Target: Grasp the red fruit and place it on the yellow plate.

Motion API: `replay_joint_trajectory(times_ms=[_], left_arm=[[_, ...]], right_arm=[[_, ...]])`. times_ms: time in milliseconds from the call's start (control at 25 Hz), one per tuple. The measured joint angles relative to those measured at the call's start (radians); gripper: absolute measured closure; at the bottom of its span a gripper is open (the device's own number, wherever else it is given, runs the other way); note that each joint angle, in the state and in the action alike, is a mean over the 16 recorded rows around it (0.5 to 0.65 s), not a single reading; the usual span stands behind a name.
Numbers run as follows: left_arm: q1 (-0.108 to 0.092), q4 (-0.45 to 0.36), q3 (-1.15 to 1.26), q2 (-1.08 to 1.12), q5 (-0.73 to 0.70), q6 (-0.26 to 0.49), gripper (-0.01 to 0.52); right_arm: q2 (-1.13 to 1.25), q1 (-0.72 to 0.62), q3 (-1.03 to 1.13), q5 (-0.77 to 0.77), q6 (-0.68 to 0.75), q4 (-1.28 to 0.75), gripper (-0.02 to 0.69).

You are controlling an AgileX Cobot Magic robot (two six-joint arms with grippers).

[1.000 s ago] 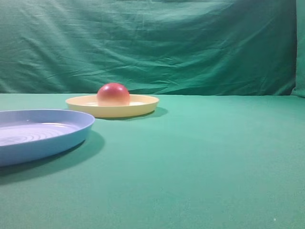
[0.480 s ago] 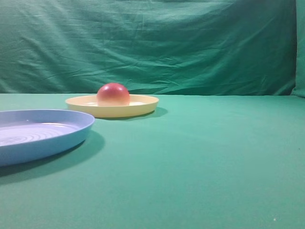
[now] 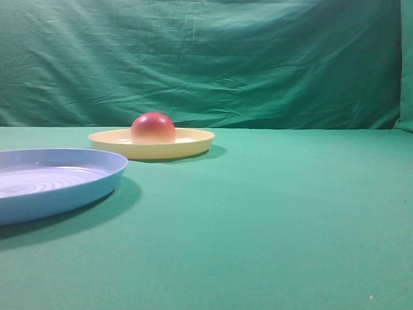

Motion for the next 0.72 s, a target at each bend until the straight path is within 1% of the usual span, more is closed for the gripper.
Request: replay_joint_trajectory(times_ms=[120,280,480,720], left_arm=[[0.000,0.000,0.000,0.000,0.000,0.000,0.357],[0.000,0.000,0.000,0.000,0.000,0.000,0.357],[0.000,0.000,0.000,0.000,0.000,0.000,0.357],[0.000,0.000,0.000,0.000,0.000,0.000,0.357]], right_arm=[[-0.020,-0.032,0.010,0.009,0.000,-0.011,0.665],[-0.040,-0.111,0.045,-0.017,0.000,-0.025,0.665],[-0.099,-0.252,0.132,-0.085,0.000,-0.035,0.665],[-0.218,-0.425,0.290,-0.182,0.000,-0.033,0.665]])
